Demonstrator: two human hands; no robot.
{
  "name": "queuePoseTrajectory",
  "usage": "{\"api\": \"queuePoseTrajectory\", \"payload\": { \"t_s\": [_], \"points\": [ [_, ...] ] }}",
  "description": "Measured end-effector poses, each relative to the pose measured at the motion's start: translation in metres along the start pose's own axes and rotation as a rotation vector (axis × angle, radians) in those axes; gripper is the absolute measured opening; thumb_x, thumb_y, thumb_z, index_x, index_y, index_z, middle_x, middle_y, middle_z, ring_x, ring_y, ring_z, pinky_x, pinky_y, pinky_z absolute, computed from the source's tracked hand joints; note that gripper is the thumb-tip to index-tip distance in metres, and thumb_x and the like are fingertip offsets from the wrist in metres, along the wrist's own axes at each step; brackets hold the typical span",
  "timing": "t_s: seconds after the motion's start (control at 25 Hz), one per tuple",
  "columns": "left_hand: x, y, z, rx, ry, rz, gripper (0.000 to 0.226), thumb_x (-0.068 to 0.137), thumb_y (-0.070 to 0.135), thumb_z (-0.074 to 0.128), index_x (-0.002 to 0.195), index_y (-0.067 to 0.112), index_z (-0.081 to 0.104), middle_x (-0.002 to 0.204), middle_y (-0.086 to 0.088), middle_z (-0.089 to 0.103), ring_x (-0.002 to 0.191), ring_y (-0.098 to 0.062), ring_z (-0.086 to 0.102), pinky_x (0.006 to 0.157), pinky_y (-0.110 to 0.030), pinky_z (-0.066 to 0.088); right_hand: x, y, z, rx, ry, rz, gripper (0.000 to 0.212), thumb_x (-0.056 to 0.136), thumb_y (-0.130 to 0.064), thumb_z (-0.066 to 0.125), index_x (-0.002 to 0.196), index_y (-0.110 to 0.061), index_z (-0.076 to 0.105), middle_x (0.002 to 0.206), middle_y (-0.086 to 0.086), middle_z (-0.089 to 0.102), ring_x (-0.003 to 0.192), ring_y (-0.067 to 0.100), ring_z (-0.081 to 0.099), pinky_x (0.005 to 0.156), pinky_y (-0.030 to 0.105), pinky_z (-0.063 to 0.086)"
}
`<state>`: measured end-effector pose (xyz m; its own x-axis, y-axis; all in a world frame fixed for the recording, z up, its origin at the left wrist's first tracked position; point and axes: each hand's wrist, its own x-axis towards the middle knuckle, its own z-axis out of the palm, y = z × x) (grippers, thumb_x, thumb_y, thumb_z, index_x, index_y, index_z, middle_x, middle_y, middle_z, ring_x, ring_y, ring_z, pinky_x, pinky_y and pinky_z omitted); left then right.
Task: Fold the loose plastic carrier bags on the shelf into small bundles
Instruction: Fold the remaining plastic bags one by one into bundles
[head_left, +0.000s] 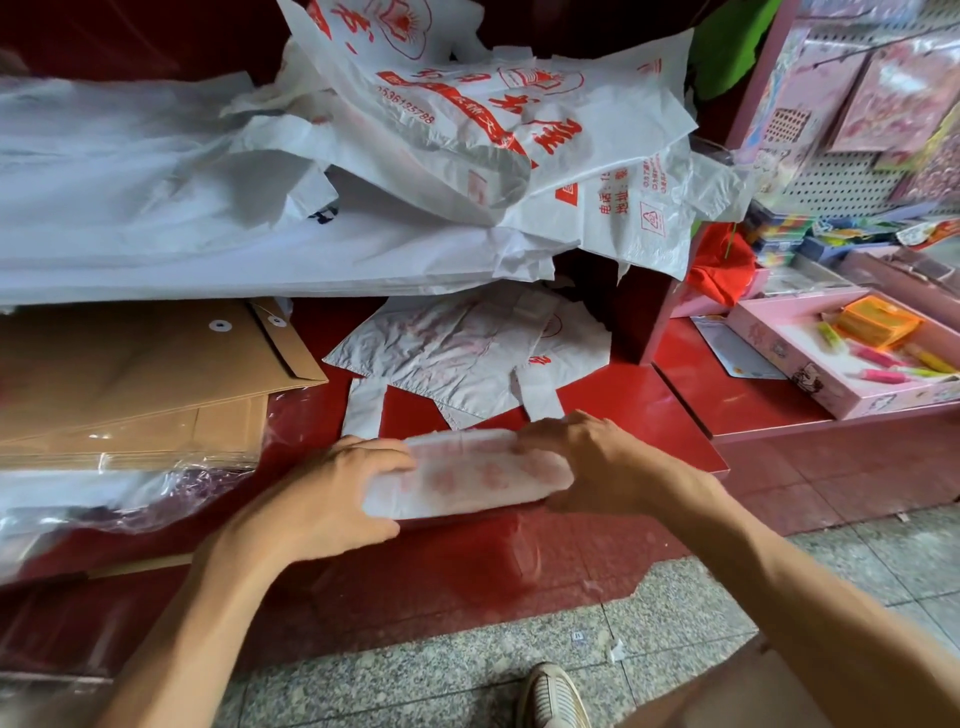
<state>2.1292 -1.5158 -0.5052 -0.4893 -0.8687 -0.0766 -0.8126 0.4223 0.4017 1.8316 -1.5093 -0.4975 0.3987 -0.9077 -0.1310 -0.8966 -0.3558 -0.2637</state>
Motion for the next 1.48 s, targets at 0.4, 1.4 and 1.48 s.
{"api": "queuePoseTrajectory", "payload": {
  "t_s": [0.4, 1.4, 1.48],
  "points": [
    [0.003, 0.001, -0.007, -0.615, 0.240, -0.330, 0.037, 0.079, 0.027, 0.079, 0.108, 0.036, 0.058, 0.085, 0.016, 0.072, 0.084, 0.005, 0.063, 0.072, -0.020, 0.041, -0.004, 0.030, -0.015, 1.042, 0.251, 0.407, 0.015, 0.095, -0.011, 0.057, 0.104, -0.011, 0.069, 0.085, 0.004, 0.071, 0.071, 0.017, 0.066, 0.059, 0.030, 0.053],
    [-0.007, 0.012, 0.000, -0.389, 0.002, -0.011, 0.033, 0.073, 0.043, 0.081, 0.101, 0.044, 0.064, 0.085, 0.019, 0.069, 0.078, 0.005, 0.061, 0.069, -0.019, 0.041, -0.022, 0.029, -0.047, 1.171, 0.294, 0.159, 0.019, 0.082, -0.012, 0.073, 0.098, -0.001, 0.070, 0.089, 0.016, 0.071, 0.074, 0.023, 0.065, 0.061, 0.027, 0.050],
    [-0.003, 0.019, 0.007, -0.490, 0.029, -0.013, 0.011, 0.083, 0.027, 0.076, 0.082, 0.035, 0.069, 0.067, 0.016, 0.060, 0.061, 0.000, 0.050, 0.059, -0.024, 0.036, -0.013, 0.028, -0.046, 1.232, 0.380, 0.173, 0.028, 0.084, -0.016, 0.072, 0.105, 0.002, 0.066, 0.094, 0.017, 0.070, 0.077, 0.026, 0.067, 0.064, 0.030, 0.054]
  ]
}}
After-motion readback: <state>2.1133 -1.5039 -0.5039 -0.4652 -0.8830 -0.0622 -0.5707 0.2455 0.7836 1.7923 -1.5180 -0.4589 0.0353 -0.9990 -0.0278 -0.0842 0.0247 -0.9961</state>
